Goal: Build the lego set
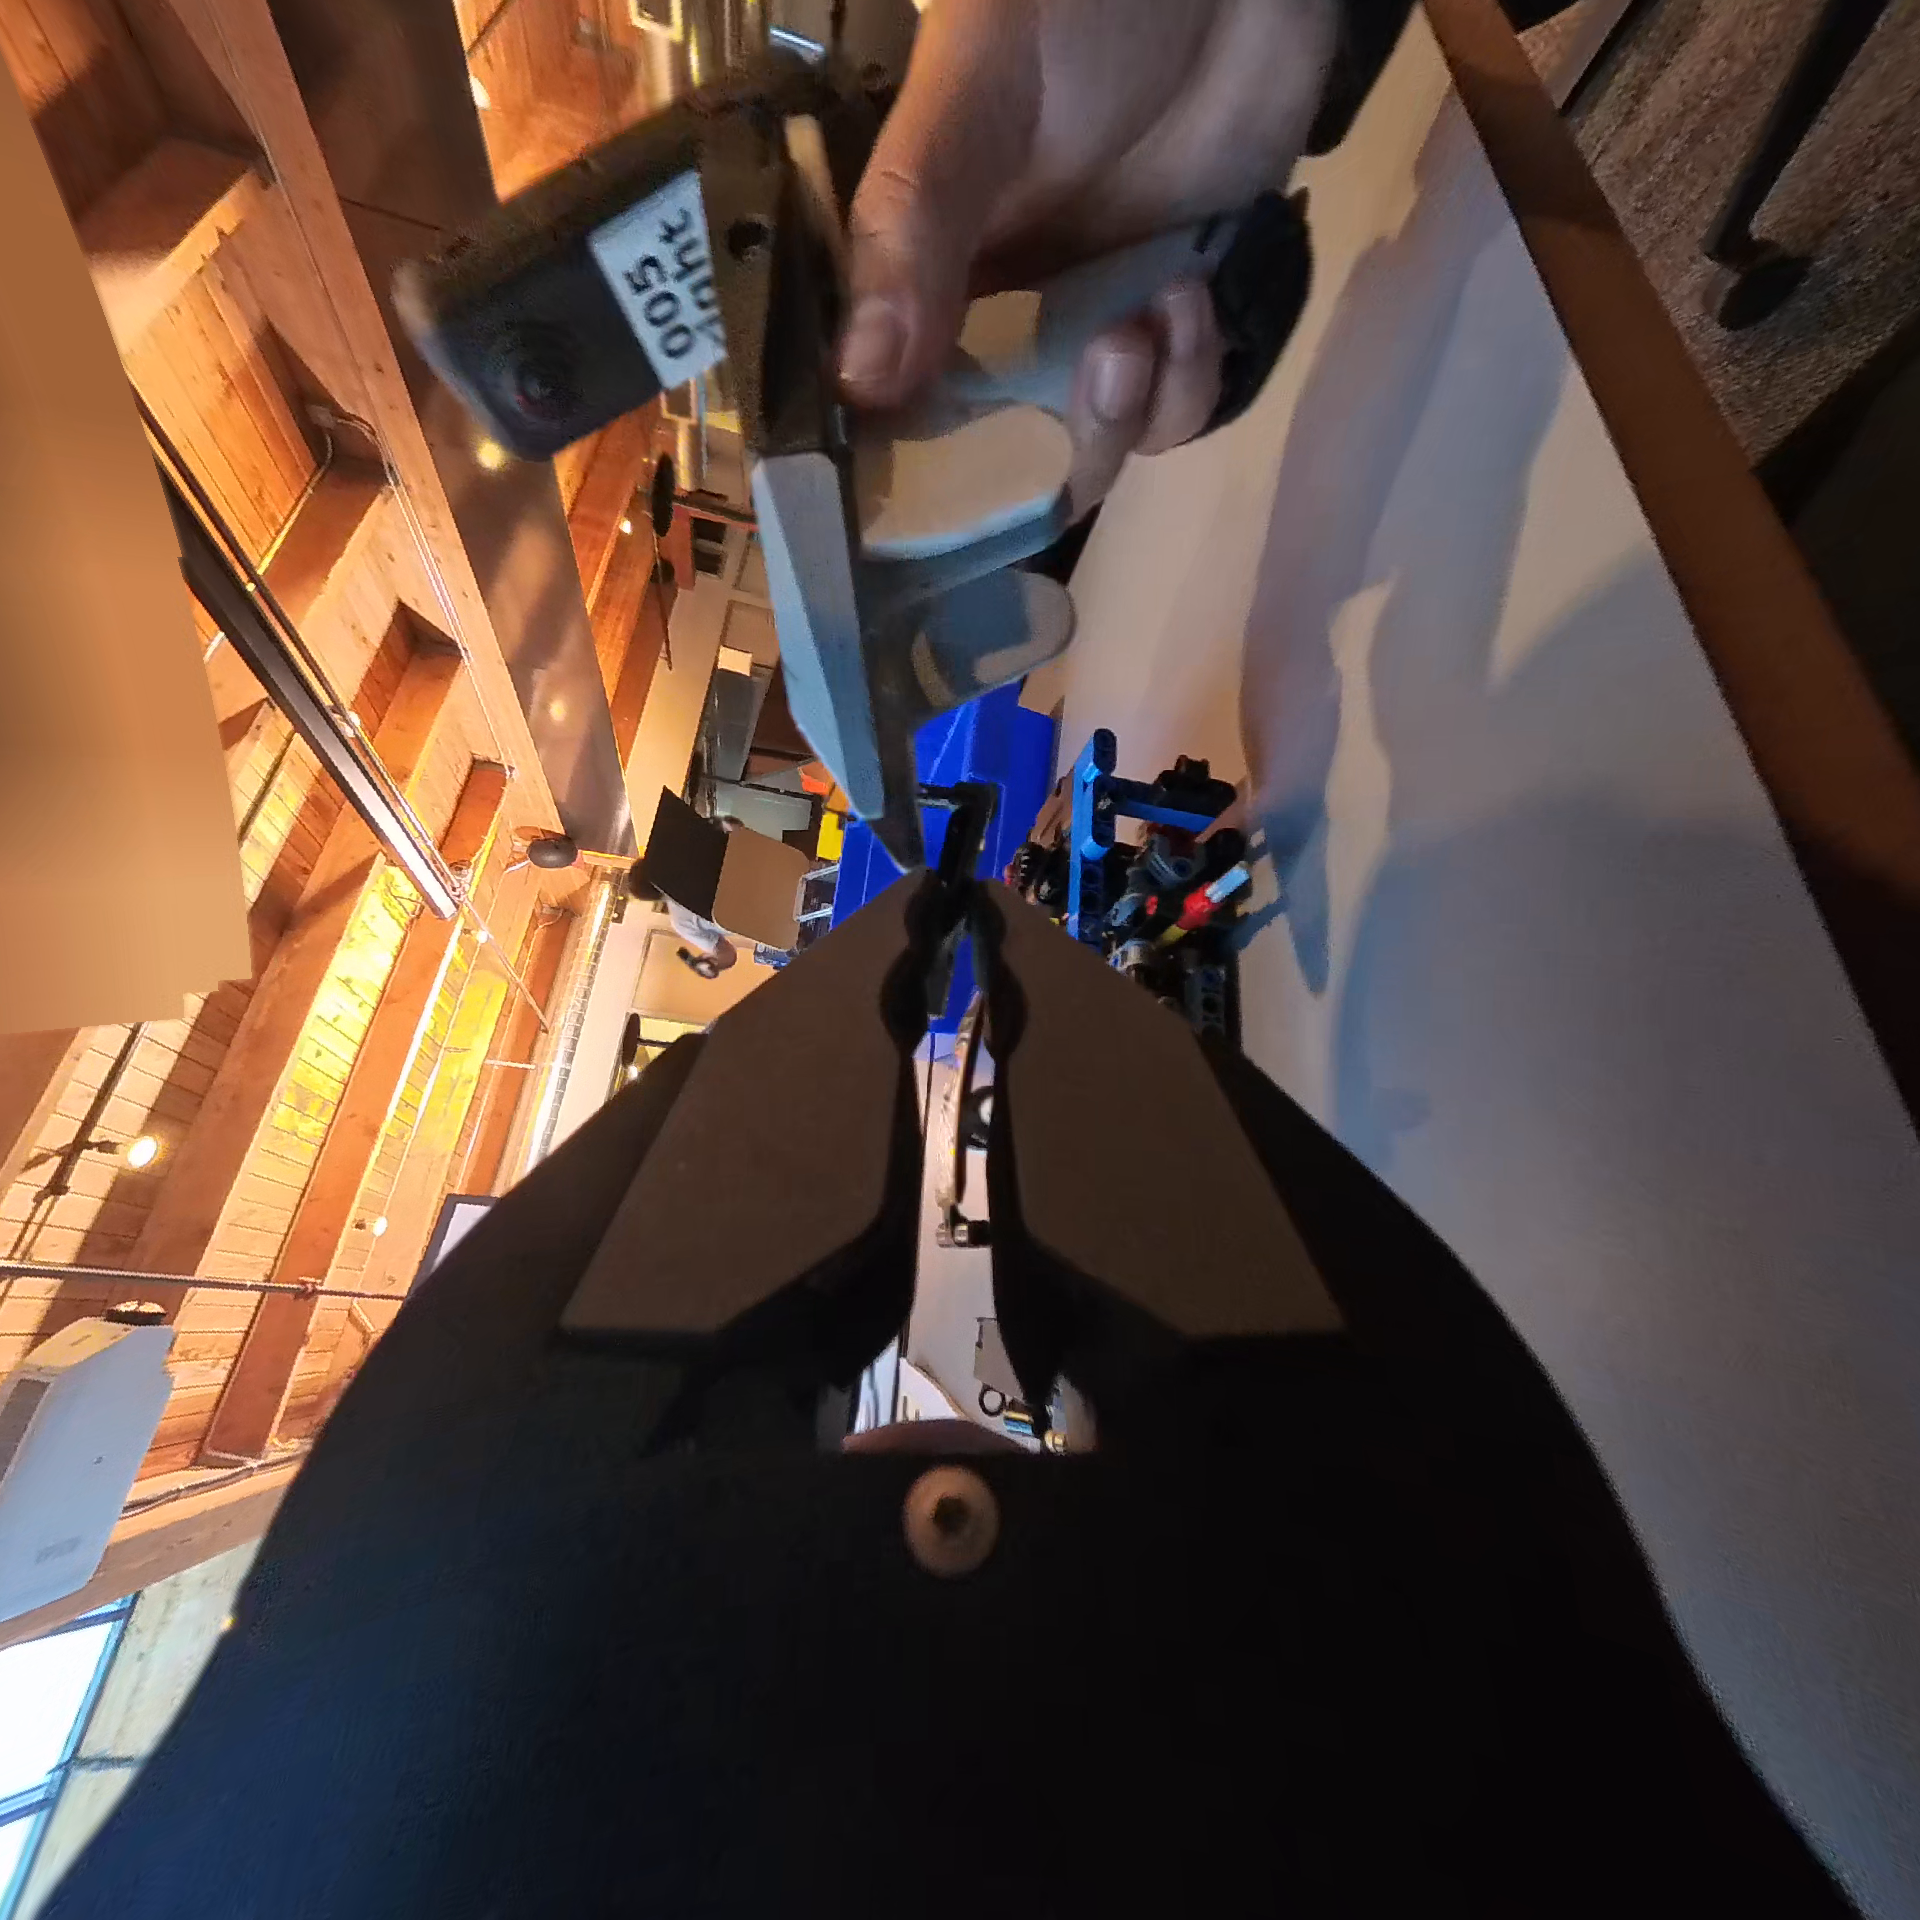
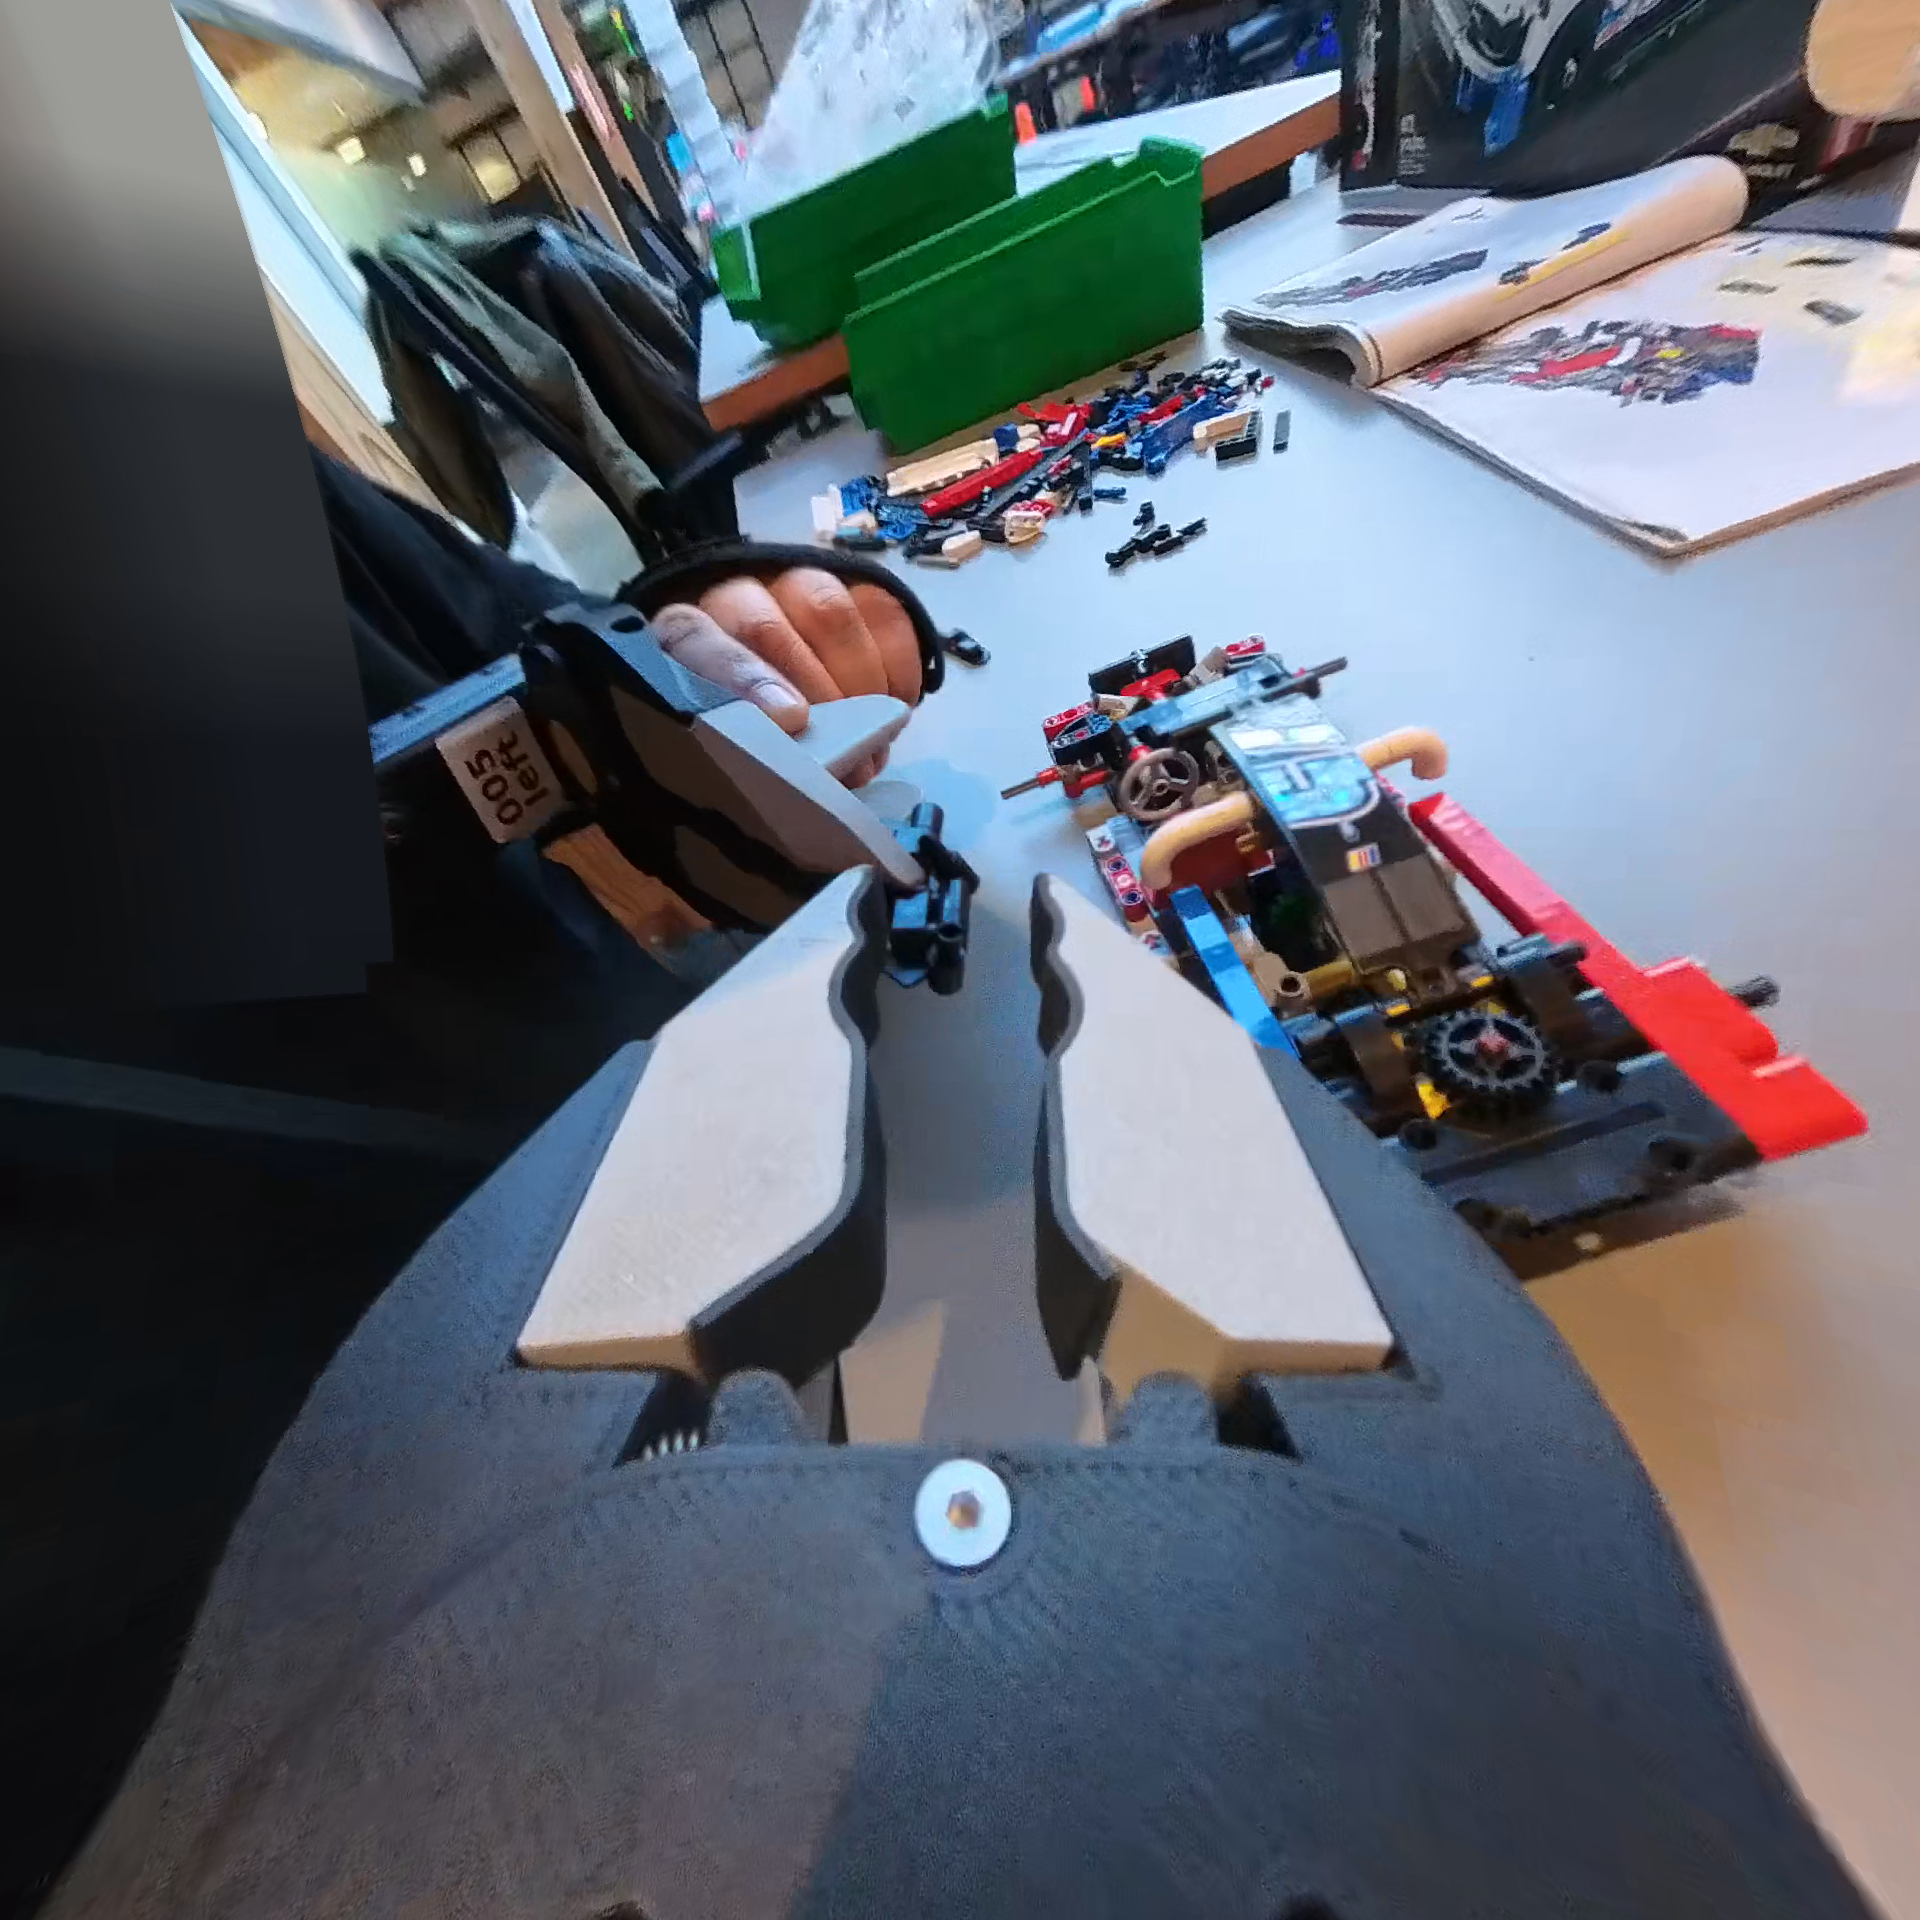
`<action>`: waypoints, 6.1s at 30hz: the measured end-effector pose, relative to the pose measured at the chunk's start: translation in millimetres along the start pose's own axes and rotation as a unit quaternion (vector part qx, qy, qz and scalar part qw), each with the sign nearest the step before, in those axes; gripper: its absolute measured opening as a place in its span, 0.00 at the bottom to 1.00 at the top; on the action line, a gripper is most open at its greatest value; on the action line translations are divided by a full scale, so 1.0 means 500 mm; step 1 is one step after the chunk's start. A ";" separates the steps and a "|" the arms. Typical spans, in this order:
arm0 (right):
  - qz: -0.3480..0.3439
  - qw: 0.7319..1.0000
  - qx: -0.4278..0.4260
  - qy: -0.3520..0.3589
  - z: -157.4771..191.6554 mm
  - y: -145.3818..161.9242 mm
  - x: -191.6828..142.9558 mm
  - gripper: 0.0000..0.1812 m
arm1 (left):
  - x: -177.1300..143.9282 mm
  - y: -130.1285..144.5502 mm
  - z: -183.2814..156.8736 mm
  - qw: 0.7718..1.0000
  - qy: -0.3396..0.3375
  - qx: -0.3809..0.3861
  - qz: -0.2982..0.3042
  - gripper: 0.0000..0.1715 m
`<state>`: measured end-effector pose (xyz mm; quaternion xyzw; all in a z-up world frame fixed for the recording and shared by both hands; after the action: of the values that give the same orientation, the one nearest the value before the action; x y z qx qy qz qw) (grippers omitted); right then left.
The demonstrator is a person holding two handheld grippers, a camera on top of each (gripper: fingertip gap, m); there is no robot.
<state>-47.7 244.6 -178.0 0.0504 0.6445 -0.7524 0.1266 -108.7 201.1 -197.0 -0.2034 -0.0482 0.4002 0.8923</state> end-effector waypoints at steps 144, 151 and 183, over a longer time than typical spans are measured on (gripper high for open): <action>0.276 0.934 -0.226 -0.030 -0.181 0.067 0.054 0.52 | 0.110 0.099 0.020 0.787 0.330 -0.457 0.252 0.00; 0.258 0.937 -0.236 -0.023 -0.183 0.070 0.056 0.52 | 0.108 0.101 0.015 0.801 0.307 -0.450 0.248 0.01; 0.227 0.946 -0.229 -0.025 -0.187 0.066 0.053 0.50 | 0.107 0.107 0.017 0.803 0.286 -0.476 0.215 0.01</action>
<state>-73.0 328.6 -231.2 0.1463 0.7678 -0.5365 0.3182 -111.6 275.1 -214.8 -0.7127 0.0696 0.4327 0.5477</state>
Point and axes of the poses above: each gripper's, where its closed fingertips meet, x out along the fingers, y out of its underside, z = x × y across the jaws, the point moved 4 cm from there along -x, back along the fingers, and after that the axes turned 10 degrees about -x, right-handed, at the moved point
